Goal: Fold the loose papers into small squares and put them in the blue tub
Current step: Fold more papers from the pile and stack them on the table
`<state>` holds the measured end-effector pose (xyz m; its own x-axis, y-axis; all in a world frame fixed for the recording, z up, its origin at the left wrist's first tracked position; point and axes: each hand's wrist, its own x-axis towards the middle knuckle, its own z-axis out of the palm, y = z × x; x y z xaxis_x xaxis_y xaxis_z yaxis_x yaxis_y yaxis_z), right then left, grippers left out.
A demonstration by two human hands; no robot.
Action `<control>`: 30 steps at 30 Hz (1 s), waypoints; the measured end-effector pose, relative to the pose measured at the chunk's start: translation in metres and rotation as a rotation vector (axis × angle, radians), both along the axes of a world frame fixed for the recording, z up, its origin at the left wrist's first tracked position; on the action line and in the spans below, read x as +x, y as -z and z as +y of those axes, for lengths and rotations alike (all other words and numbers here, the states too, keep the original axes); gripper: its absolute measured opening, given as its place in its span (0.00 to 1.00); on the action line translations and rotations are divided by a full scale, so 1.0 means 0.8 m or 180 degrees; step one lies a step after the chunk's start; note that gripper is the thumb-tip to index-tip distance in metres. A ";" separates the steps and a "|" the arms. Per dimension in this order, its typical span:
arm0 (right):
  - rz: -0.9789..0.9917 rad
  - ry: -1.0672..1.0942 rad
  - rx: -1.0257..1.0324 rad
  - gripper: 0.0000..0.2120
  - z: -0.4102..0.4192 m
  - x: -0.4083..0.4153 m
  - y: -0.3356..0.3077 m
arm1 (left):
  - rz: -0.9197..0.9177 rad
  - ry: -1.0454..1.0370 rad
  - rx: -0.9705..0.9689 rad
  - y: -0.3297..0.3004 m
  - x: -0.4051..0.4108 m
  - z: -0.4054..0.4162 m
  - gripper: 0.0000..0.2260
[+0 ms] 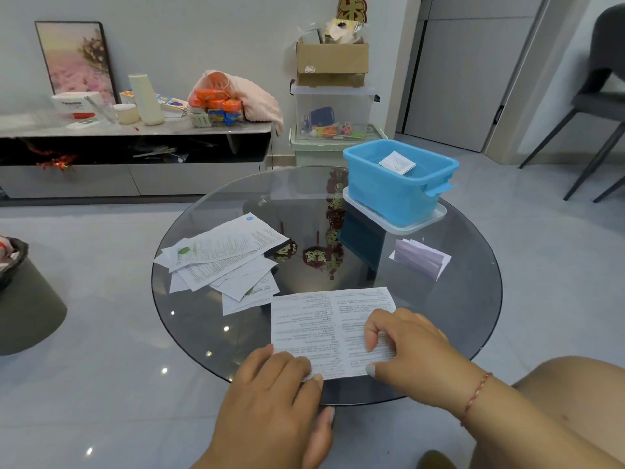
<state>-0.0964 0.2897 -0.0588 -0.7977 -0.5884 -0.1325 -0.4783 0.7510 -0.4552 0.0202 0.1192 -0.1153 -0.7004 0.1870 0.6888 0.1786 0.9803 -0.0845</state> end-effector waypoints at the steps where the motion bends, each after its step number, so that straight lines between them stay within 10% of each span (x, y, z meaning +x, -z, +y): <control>1: -0.0048 0.0032 -0.0010 0.12 0.004 -0.003 -0.002 | 0.0024 -0.0056 -0.0019 0.000 0.002 -0.003 0.10; 13: -0.0790 0.0350 -0.0334 0.10 0.047 -0.028 -0.016 | -0.0018 -0.0361 -0.0167 -0.004 0.019 -0.023 0.10; 18: 0.0392 0.0221 -0.1192 0.10 0.028 -0.032 -0.021 | -0.0110 0.0078 -0.0081 -0.006 0.014 -0.031 0.07; 30: 0.1020 -0.0800 0.0633 0.29 0.004 -0.017 -0.003 | -0.0219 0.0359 -0.0069 0.002 0.002 -0.019 0.21</control>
